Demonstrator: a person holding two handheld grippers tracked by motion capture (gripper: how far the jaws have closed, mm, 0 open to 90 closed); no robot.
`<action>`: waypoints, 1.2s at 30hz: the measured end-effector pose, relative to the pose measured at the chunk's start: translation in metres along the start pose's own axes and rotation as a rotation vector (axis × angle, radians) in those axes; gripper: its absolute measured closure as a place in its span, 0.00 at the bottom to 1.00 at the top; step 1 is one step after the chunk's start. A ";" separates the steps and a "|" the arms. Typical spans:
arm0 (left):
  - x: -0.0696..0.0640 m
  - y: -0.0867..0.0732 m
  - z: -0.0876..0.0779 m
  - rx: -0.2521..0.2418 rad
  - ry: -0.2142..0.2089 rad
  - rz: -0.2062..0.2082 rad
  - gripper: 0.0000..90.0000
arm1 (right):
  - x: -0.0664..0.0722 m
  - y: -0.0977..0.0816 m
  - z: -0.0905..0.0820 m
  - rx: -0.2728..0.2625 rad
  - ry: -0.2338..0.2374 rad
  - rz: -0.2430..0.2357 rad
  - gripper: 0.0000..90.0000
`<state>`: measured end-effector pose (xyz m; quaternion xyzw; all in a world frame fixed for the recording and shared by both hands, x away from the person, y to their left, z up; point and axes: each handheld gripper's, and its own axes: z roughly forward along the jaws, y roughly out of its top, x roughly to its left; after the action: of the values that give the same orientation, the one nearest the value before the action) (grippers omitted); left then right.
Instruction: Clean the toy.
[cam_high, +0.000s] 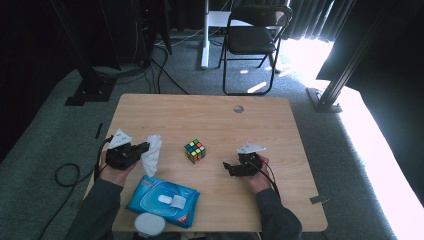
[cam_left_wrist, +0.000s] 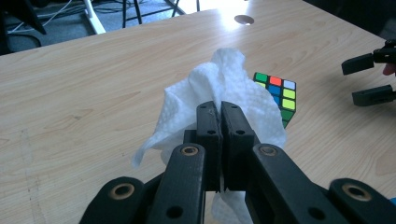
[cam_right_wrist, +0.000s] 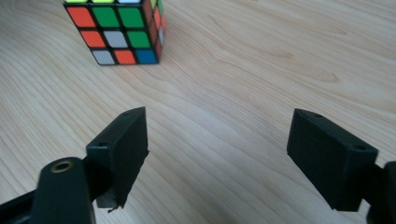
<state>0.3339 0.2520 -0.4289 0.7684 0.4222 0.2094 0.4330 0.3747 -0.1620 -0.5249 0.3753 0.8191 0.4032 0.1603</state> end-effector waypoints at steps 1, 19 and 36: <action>0.000 0.000 0.001 0.002 0.000 0.002 0.97 | 0.002 0.001 0.001 -0.002 0.002 -0.003 0.22; 0.002 -0.003 0.005 0.004 0.003 -0.006 0.97 | 0.032 0.032 0.024 -0.038 0.064 -0.047 0.14; 0.004 -0.007 0.006 0.006 0.000 -0.021 0.97 | 0.063 0.055 0.067 -0.025 0.092 -0.076 0.14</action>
<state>0.3368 0.2547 -0.4380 0.7651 0.4311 0.2036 0.4327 0.3972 -0.0576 -0.5209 0.3231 0.8341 0.4238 0.1424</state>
